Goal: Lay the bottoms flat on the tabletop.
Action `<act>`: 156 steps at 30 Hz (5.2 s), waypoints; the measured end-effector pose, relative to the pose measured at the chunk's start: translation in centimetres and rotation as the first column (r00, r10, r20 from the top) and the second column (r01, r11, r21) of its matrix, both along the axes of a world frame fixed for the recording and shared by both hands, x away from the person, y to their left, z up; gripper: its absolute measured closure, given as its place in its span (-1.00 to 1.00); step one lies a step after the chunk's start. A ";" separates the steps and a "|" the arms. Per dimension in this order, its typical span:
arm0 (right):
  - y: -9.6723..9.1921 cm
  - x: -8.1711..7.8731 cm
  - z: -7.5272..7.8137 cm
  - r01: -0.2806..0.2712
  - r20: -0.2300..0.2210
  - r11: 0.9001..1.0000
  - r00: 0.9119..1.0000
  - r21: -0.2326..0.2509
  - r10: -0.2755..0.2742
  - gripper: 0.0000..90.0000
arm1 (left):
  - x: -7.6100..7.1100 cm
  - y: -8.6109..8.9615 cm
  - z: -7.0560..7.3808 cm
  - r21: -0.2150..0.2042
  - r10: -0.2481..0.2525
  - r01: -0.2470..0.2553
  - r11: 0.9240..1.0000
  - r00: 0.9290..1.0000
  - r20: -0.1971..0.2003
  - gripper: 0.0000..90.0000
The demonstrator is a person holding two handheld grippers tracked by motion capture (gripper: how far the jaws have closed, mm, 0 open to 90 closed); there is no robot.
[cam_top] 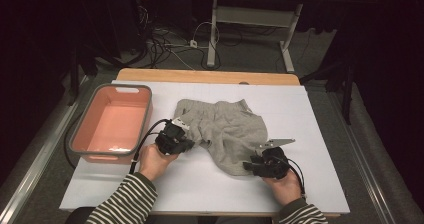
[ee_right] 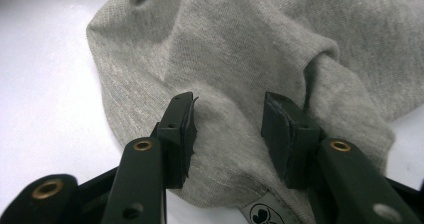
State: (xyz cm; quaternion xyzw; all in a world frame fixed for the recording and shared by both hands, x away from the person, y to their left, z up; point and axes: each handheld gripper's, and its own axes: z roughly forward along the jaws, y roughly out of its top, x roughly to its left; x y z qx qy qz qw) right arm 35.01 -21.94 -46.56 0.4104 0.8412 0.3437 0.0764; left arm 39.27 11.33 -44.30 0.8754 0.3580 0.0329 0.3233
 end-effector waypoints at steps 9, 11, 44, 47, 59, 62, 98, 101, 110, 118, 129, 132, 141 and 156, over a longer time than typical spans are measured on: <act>0.0 -0.1 0.0 0.002 0.005 1.000 1.000 0.000 -0.002 0.25 | -0.6 0.7 0.9 -0.027 -0.024 0.024 0.999 1.000 0.003 0.89; 0.0 0.0 0.0 0.001 0.004 1.000 1.000 0.000 -0.001 0.25 | -1.0 1.0 1.2 -0.035 -0.027 0.027 0.999 1.000 0.008 0.89; 0.8 -0.9 1.3 -0.026 0.084 0.999 0.996 -0.024 0.028 0.29 | -5.0 4.7 1.6 -0.077 -0.012 0.013 0.997 1.000 0.023 0.89; 1.1 -0.8 1.2 -0.036 0.077 0.999 0.996 -0.029 0.038 0.29 | -5.2 4.8 1.7 -0.079 -0.007 0.009 0.997 1.000 0.024 0.89; 1.7 -0.3 1.0 -0.060 0.070 0.998 0.996 -0.032 0.062 0.29 | -7.3 7.0 2.4 -0.104 0.023 -0.019 0.994 0.999 0.040 0.89; 1.8 -0.3 1.0 -0.060 0.067 0.998 0.996 -0.027 0.062 0.29 | -7.8 8.0 2.5 -0.107 0.042 -0.037 0.994 0.998 0.043 0.89; 2.7 -0.6 1.6 -0.084 0.087 0.996 0.992 -0.030 0.086 0.42 | -10.3 7.6 1.2 -0.161 0.082 -0.071 0.984 0.995 0.063 0.39; 3.4 -0.8 1.6 -0.103 0.084 0.994 0.991 -0.033 0.105 0.43 | -9.8 5.8 1.0 -0.149 0.045 -0.036 0.988 0.997 0.055 0.32; 5.8 -1.5 1.4 -0.151 0.077 0.987 0.985 -0.052 0.155 0.43 | -8.0 2.3 -0.5 -0.122 0.032 -0.029 0.992 0.999 0.025 0.12; 7.6 -1.6 0.9 -0.174 0.065 0.982 0.982 -0.077 0.180 0.38 | -5.5 1.3 -1.8 -0.105 0.093 -0.092 0.990 0.996 0.003 0.11; 8.6 -0.8 -0.1 -0.173 0.067 0.977 0.981 -0.128 0.183 0.57 | -4.3 0.0 -3.0 -0.053 0.056 -0.056 0.997 0.998 0.007 0.56; 8.6 -1.0 -0.1 -0.187 0.072 0.972 0.977 -0.142 0.198 0.79 | -4.3 -0.1 -3.1 -0.054 0.033 -0.033 0.998 0.999 -0.002 0.84; 8.2 -1.7 0.9 -0.211 0.093 0.966 0.970 -0.148 0.226 0.90 | -5.0 0.0 -1.8 -0.082 -0.002 0.001 0.997 1.000 -0.013 0.94; 4.3 -5.3 3.1 -0.234 0.099 0.968 0.965 -0.087 0.243 0.90 | -9.0 1.9 1.0 -0.076 -0.079 0.079 0.994 0.997 -0.004 0.93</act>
